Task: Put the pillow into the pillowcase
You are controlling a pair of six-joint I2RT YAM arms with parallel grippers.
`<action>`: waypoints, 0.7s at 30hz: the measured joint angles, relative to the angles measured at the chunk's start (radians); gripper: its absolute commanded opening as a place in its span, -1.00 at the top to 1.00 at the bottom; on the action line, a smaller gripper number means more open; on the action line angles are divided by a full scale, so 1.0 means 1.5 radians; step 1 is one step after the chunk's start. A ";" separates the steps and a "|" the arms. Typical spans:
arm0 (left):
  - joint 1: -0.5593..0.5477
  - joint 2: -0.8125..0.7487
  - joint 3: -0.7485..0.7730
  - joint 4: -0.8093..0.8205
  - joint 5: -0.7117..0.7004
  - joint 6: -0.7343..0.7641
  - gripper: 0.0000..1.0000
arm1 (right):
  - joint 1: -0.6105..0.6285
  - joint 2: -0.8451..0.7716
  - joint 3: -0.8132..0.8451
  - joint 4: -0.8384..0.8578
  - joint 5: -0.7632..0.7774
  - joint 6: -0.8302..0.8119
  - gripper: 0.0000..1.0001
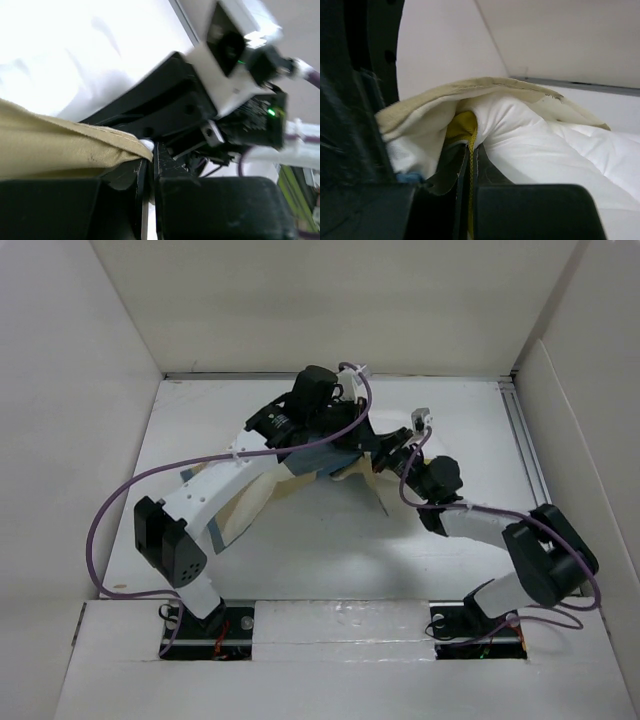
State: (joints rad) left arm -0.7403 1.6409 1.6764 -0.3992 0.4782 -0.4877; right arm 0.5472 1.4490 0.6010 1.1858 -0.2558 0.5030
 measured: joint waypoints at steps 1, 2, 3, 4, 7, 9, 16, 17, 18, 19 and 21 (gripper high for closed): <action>0.002 0.001 -0.001 -0.001 0.015 0.000 1.00 | -0.006 0.020 0.000 0.023 -0.030 0.018 1.00; 0.002 0.001 -0.006 0.006 0.029 0.000 1.00 | -0.011 0.038 0.000 0.041 -0.059 0.039 1.00; 0.003 0.001 -0.016 0.014 0.042 -0.001 1.00 | -0.016 0.057 0.002 0.058 -0.087 0.059 1.00; 0.003 0.001 -0.028 0.025 0.056 -0.003 1.00 | -0.018 0.077 0.005 0.073 -0.114 0.078 1.00; 0.014 0.001 -0.068 0.062 0.101 -0.014 1.00 | -0.019 0.131 0.020 0.091 -0.178 0.123 1.00; 0.024 0.001 -0.096 0.095 0.136 -0.034 1.00 | -0.014 0.148 0.022 0.094 -0.204 0.138 1.00; 0.087 -0.016 -0.252 0.344 0.321 -0.182 1.00 | 0.018 0.164 0.020 0.108 -0.230 0.164 1.00; 0.095 -0.017 -0.268 0.364 0.346 -0.195 1.00 | 0.027 0.166 0.018 0.109 -0.226 0.164 1.00; 0.102 -0.017 -0.279 0.380 0.369 -0.205 1.00 | 0.038 0.169 0.014 0.110 -0.219 0.166 1.00; 0.107 -0.017 -0.291 0.394 0.388 -0.211 1.00 | 0.049 0.170 0.009 0.113 -0.210 0.169 1.00; 0.115 -0.017 -0.322 0.433 0.437 -0.235 1.00 | 0.074 0.169 -0.009 0.116 -0.186 0.168 1.00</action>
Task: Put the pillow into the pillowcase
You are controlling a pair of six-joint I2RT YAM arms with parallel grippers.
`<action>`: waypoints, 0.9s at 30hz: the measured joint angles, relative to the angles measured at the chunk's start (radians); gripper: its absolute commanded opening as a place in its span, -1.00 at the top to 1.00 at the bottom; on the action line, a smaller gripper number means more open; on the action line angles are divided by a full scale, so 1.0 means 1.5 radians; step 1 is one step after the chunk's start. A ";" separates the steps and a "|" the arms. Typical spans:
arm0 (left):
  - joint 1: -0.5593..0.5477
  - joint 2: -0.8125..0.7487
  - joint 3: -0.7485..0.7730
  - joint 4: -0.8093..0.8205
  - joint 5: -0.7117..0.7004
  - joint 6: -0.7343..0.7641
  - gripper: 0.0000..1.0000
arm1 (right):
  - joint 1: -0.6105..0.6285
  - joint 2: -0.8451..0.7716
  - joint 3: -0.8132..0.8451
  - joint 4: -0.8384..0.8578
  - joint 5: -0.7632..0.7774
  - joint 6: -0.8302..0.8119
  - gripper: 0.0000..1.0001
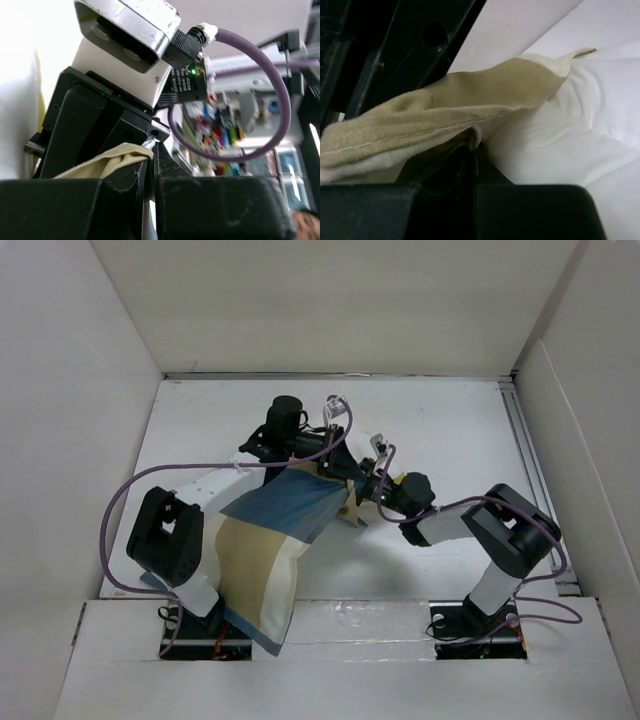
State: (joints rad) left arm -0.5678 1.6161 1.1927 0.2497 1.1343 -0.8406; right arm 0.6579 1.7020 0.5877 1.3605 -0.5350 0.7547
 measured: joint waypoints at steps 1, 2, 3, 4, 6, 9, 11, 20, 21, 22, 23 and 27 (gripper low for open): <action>0.002 0.001 -0.015 0.021 0.022 -0.012 1.00 | 0.012 -0.003 -0.011 0.003 0.014 -0.002 1.00; 0.002 0.001 -0.033 0.045 0.046 -0.025 1.00 | 0.026 -0.008 -0.026 0.006 0.027 -0.005 0.60; 0.002 0.002 -0.045 0.065 0.071 -0.044 1.00 | 0.039 -0.015 -0.042 0.004 0.042 -0.010 0.36; 0.000 0.005 -0.049 0.081 0.098 -0.052 1.00 | 0.051 -0.019 -0.060 0.003 0.058 -0.010 0.10; -0.001 0.007 -0.051 0.100 0.124 -0.067 0.98 | 0.066 -0.030 -0.097 -0.002 0.083 -0.022 -0.82; 0.001 0.004 -0.024 0.031 0.089 -0.020 0.20 | 0.085 -0.045 -0.152 -0.018 0.136 -0.065 -1.00; 0.012 0.015 0.041 -0.065 -0.004 0.037 -0.99 | 0.116 -0.071 -0.173 -0.025 0.178 -0.103 -1.00; 0.019 -0.063 0.198 -0.368 -0.581 0.154 -1.00 | 0.218 -0.250 -0.291 -0.065 0.423 -0.189 -1.00; 0.018 -0.084 0.195 -0.398 -0.647 0.152 -1.00 | 0.225 -0.292 -0.290 -0.092 0.471 -0.195 -1.00; 0.018 -0.104 0.189 -0.425 -0.705 0.150 -1.00 | 0.236 -0.334 -0.285 -0.119 0.529 -0.200 -1.00; 0.018 -0.124 0.178 -0.443 -0.753 0.148 -1.00 | 0.246 -0.370 -0.272 -0.153 0.581 -0.204 -1.00; 0.018 -0.183 0.107 -0.492 -0.856 0.140 -1.00 | 0.255 -0.449 -0.207 -0.280 0.743 -0.218 -1.00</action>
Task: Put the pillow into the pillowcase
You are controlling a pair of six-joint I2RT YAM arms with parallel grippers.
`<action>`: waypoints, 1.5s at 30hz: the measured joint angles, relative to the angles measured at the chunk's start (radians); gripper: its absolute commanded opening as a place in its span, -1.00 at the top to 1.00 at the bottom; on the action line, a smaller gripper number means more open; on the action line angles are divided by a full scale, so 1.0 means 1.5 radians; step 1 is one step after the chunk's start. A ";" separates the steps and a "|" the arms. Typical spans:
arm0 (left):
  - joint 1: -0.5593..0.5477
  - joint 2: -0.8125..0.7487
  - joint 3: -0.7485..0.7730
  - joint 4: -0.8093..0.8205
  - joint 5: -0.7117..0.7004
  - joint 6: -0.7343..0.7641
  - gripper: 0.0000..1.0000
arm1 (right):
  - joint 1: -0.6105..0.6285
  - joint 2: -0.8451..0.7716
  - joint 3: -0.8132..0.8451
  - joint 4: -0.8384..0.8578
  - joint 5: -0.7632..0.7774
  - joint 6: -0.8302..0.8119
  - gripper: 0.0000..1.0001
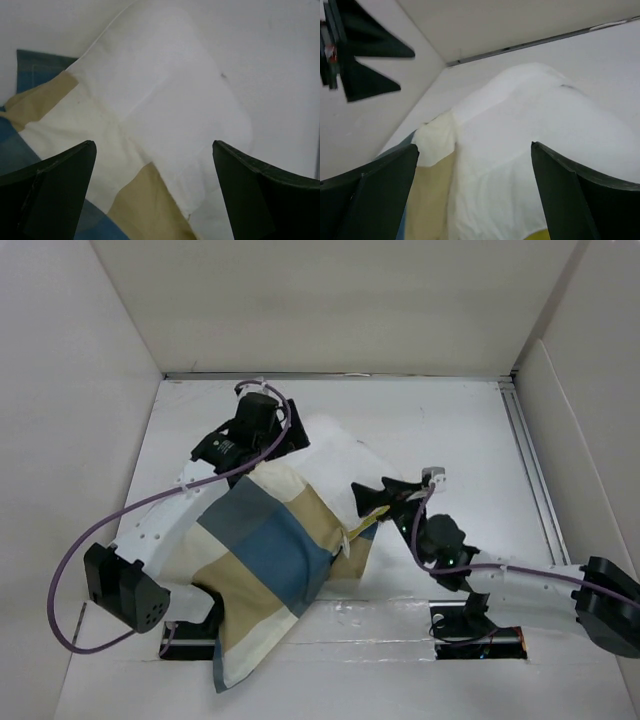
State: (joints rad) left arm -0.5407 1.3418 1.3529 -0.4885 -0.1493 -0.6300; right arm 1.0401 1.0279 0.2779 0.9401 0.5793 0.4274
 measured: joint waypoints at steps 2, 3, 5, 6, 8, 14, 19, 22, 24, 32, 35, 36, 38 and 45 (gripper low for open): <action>-0.001 -0.007 -0.045 -0.011 -0.013 -0.005 -1.00 | -0.036 0.001 0.055 -0.086 -0.008 -0.017 -1.00; -0.002 -0.004 -0.069 -0.012 -0.016 -0.007 -1.00 | -0.063 0.019 0.109 -0.156 -0.019 -0.021 -1.00; -0.002 0.014 -0.110 -0.020 -0.019 -0.013 -1.00 | -0.112 0.093 0.246 -0.282 -0.024 -0.022 -1.00; -0.002 0.027 -0.125 -0.023 -0.020 -0.018 -1.00 | -0.138 0.145 0.335 -0.347 -0.031 -0.022 -1.00; -0.002 0.064 -0.146 -0.025 -0.020 -0.023 -1.00 | -0.185 0.253 0.486 -0.445 -0.057 -0.023 -1.00; -0.002 0.175 -0.127 -0.013 -0.008 -0.015 -0.96 | -0.306 0.479 0.657 -0.616 -0.229 -0.051 -1.00; -0.002 0.346 0.053 -0.049 0.023 0.035 -0.63 | -0.365 0.542 0.592 -0.612 -0.388 -0.048 -0.97; -0.001 0.479 0.235 -0.113 0.041 0.083 -0.55 | -0.408 0.520 0.565 -0.579 -0.448 -0.044 -0.93; -0.001 0.567 0.388 -0.149 0.052 0.113 -0.55 | -0.429 0.498 0.543 -0.565 -0.464 -0.044 -0.93; -0.003 0.684 0.648 -0.117 0.070 0.166 -0.77 | -0.373 0.371 0.391 -0.546 -0.527 0.001 -1.00; -0.010 0.585 0.495 -0.077 0.068 0.167 -0.91 | -0.336 0.345 0.368 -0.546 -0.540 0.018 -1.00; -0.012 0.554 0.452 -0.077 0.063 0.167 -0.96 | -0.336 0.345 0.368 -0.545 -0.544 0.023 -1.00; -0.017 0.491 0.366 -0.066 0.043 0.167 -1.00 | -0.351 0.354 0.372 -0.545 -0.546 0.030 -1.00; -0.050 0.369 0.258 -0.081 -0.134 0.175 -1.00 | -0.382 0.380 0.384 -0.534 -0.527 0.051 -1.00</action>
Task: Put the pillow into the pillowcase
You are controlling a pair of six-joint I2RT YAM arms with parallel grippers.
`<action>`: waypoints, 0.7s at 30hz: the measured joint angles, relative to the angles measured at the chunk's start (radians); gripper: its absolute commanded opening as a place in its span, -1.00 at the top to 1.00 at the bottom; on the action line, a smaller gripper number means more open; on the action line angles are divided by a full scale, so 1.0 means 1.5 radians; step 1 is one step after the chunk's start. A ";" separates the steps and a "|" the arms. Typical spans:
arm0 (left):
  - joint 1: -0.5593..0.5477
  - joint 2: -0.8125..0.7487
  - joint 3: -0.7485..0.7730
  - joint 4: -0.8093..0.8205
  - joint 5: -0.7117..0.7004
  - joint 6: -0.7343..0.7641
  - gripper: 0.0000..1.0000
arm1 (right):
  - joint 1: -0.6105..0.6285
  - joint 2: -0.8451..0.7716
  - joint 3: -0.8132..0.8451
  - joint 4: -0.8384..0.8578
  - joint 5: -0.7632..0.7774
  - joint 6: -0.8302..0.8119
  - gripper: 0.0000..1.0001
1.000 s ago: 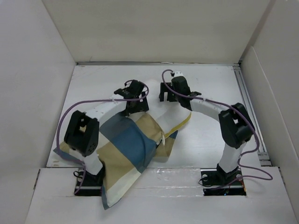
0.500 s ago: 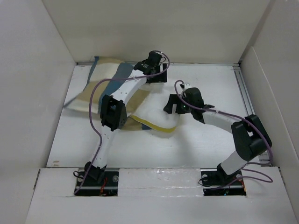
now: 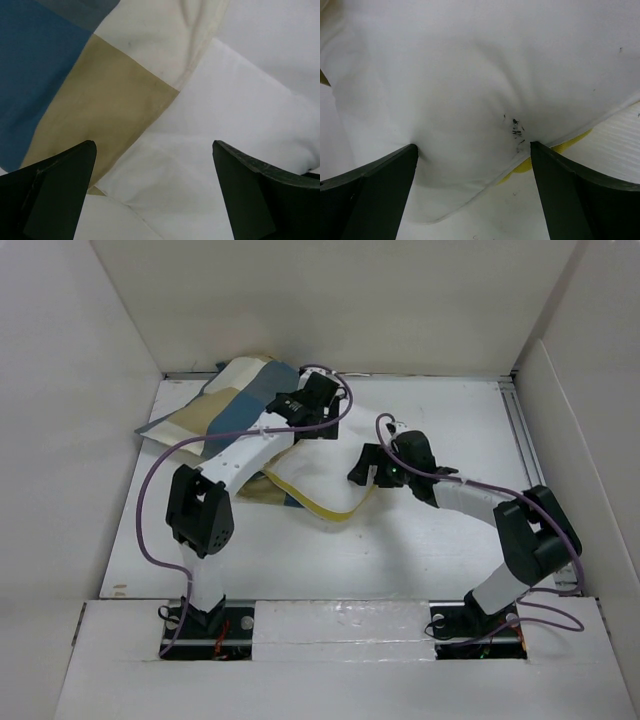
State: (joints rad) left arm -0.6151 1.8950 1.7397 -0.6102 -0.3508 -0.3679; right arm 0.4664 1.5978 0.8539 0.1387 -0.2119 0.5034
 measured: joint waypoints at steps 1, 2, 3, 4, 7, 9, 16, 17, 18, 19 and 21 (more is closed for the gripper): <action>-0.005 -0.003 0.001 0.001 -0.019 0.006 -1.00 | 0.002 0.000 0.000 0.001 0.002 0.001 -1.00; -0.009 -0.003 0.005 0.000 -0.037 0.015 -1.00 | 0.004 0.000 0.000 0.001 0.003 0.001 -1.00; -0.012 0.001 0.008 0.001 -0.047 0.026 -1.00 | 0.005 0.000 0.000 0.002 0.004 0.001 -1.00; -0.016 0.006 0.011 0.001 -0.054 0.038 -1.00 | 0.007 -0.001 0.000 0.002 0.004 0.001 -1.00; -0.017 0.053 0.041 0.005 -0.068 0.080 -1.00 | 0.013 -0.006 0.000 0.002 0.007 -0.001 -1.00; -0.014 0.092 0.056 0.016 -0.069 0.105 -1.00 | 0.015 -0.009 0.000 0.002 0.007 -0.005 -1.00; 0.005 0.205 0.148 0.011 -0.084 0.163 -0.77 | 0.030 -0.011 0.000 0.007 0.008 -0.015 -1.00; 0.007 0.215 0.171 0.008 -0.093 0.170 -0.41 | 0.034 -0.011 0.000 0.007 0.009 -0.018 -1.00; 0.008 0.224 0.192 0.006 -0.101 0.173 -0.13 | 0.037 -0.011 0.000 0.008 0.009 -0.019 -1.00; 0.010 0.232 0.211 0.009 -0.109 0.178 0.08 | 0.040 -0.011 -0.001 0.007 0.009 -0.020 -1.00; 0.013 0.236 0.232 0.012 -0.123 0.191 0.38 | 0.046 -0.011 -0.001 0.007 0.009 -0.020 -1.00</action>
State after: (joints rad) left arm -0.5961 2.2494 2.0872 -0.5922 -0.5350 -0.0818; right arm 0.5358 1.5810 0.8532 0.1497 -0.1982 0.4740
